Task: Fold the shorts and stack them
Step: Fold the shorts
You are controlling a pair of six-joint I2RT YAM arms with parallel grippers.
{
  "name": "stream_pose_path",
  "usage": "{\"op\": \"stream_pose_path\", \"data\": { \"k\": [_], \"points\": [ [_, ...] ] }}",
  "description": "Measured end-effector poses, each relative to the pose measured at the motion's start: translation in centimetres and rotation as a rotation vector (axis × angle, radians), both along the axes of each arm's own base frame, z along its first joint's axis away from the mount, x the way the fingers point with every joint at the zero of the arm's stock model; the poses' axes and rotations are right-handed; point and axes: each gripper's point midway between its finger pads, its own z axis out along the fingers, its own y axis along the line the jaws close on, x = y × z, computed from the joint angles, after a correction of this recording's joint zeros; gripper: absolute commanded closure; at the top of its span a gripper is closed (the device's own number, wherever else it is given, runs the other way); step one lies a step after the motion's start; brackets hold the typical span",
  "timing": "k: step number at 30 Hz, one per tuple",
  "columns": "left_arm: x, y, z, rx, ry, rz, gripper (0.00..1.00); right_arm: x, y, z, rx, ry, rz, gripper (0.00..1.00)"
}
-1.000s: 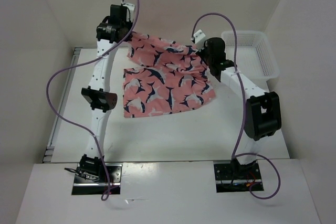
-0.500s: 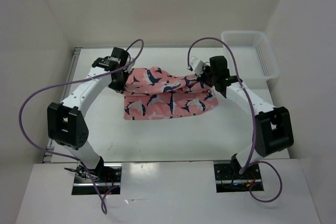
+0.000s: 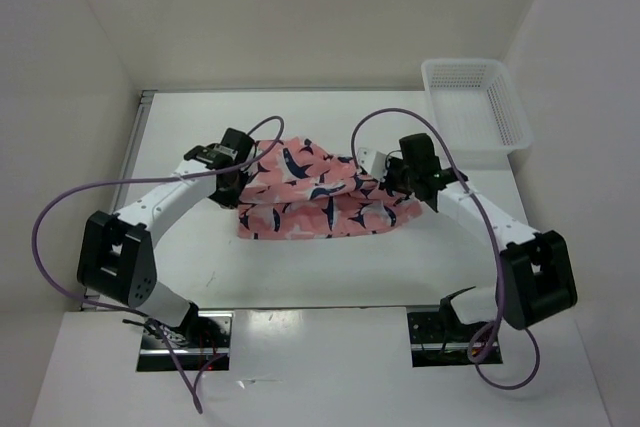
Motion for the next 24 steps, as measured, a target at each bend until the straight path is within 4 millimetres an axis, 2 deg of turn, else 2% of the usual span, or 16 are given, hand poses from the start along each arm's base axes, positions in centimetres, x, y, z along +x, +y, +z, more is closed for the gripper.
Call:
{"op": "stream_pose_path", "data": {
  "k": [3, 6, 8, 9, 10, 11, 12, 15, 17, 18, 20, 21, 22, 24],
  "points": [
    [-0.9, -0.2, 0.1, -0.001, -0.007, -0.016, 1.00, -2.0, 0.8, 1.2, -0.018, -0.040, 0.081, 1.00],
    [-1.4, -0.2, -0.5, -0.010, 0.028, -0.021, 1.00, -3.4, 1.6, 1.5, -0.023, -0.048, 0.121, 1.00],
    [-0.8, 0.6, -0.6, -0.020, 0.050, 0.020, 1.00, -2.8, 1.6, 1.9, -0.015, -0.052, 0.099, 1.00],
    [0.2, 1.3, -0.2, -0.031, 0.056, 0.054, 1.00, -1.9, 1.4, 2.3, -0.009, -0.055, 0.073, 1.00],
    [1.7, 1.7, 0.4, -0.043, 0.051, 0.083, 1.00, -0.6, 1.3, 2.8, 0.002, -0.060, 0.039, 1.00],
    [4.0, 2.0, 1.4, -0.063, 0.020, 0.111, 1.00, 0.7, 1.4, 3.5, 0.019, -0.076, 0.010, 1.00],
    [6.5, 2.3, 2.7, -0.085, -0.024, 0.133, 1.00, 2.9, 1.6, 4.6, 0.048, -0.106, -0.028, 1.00],
    [15.8, 3.0, 8.8, -0.147, -0.256, 0.177, 1.00, 9.7, 2.1, 8.0, 0.139, -0.232, -0.128, 1.00],
    [20.0, 3.2, 13.1, -0.184, -0.397, 0.183, 1.00, 13.0, 2.0, 9.5, 0.187, -0.301, -0.193, 1.00],
    [21.5, 3.0, 15.2, -0.208, -0.465, 0.176, 1.00, 13.9, 1.9, 9.7, 0.208, -0.318, -0.220, 1.00],
    [21.9, 2.4, 17.5, -0.245, -0.529, 0.155, 1.00, 14.4, 1.6, 9.9, 0.249, -0.324, -0.270, 1.00],
    [21.3, 1.9, 17.9, -0.260, -0.541, 0.139, 1.00, 14.3, 1.4, 10.3, 0.269, -0.328, -0.286, 1.00],
    [20.3, 1.6, 17.9, -0.266, -0.538, 0.130, 1.00, 14.1, 1.3, 10.9, 0.288, -0.340, -0.292, 1.00],
    [16.9, 0.6, 15.9, -0.264, -0.488, 0.103, 1.00, 12.5, 0.9, 11.4, 0.319, -0.346, -0.284, 1.00]
  ]
}}
